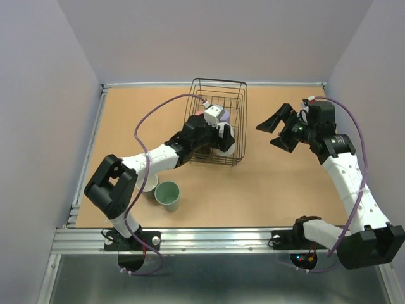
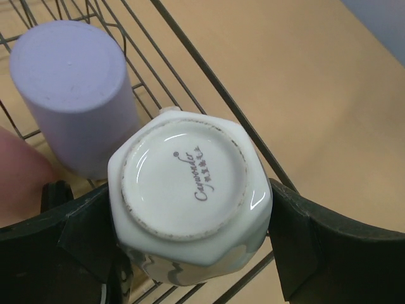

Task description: Load the cups into the dish rack

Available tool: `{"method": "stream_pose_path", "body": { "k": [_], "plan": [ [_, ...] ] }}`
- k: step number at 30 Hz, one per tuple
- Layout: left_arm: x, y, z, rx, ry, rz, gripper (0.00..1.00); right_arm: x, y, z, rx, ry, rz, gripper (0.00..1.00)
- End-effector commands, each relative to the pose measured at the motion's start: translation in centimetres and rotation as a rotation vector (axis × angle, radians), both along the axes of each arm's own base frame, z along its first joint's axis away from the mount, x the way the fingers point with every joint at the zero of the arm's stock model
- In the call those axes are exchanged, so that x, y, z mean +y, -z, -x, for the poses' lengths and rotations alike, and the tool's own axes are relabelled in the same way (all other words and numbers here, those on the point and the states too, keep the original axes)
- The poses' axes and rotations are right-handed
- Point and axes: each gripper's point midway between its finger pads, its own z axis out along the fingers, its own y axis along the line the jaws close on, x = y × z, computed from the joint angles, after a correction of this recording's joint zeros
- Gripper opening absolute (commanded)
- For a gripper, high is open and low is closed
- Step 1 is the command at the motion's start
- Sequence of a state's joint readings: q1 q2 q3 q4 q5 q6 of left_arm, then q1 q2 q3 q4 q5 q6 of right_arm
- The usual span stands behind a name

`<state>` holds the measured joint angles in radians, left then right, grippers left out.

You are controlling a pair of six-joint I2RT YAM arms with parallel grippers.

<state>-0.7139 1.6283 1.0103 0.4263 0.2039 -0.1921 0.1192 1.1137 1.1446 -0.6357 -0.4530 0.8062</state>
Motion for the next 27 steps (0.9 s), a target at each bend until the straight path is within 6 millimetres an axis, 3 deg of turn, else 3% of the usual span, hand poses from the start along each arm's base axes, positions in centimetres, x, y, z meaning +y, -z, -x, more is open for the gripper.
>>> {"method": "stream_pose_path", "body": {
  "k": [1,11,18,27],
  "plan": [
    [-0.7,-7.0,-2.6,-0.190,-0.089,0.101,0.00,-0.6,0.6,0.7,-0.002,0.020,0.022,1.00],
    [-1.5,-6.4,-4.0,-0.203,-0.123,0.070,0.00,-0.8,1.7,1.6,0.016,0.036,0.029,1.00],
    [-3.0,-4.4,-3.4,-0.192,-0.104,0.028,0.00,-1.0,1.9,1.5,0.018,0.038,0.038,1.00],
    [-3.3,-1.9,-3.2,-0.173,-0.120,-0.025,0.00,-1.0,2.8,1.7,0.034,0.029,0.048,1.00]
  ]
}}
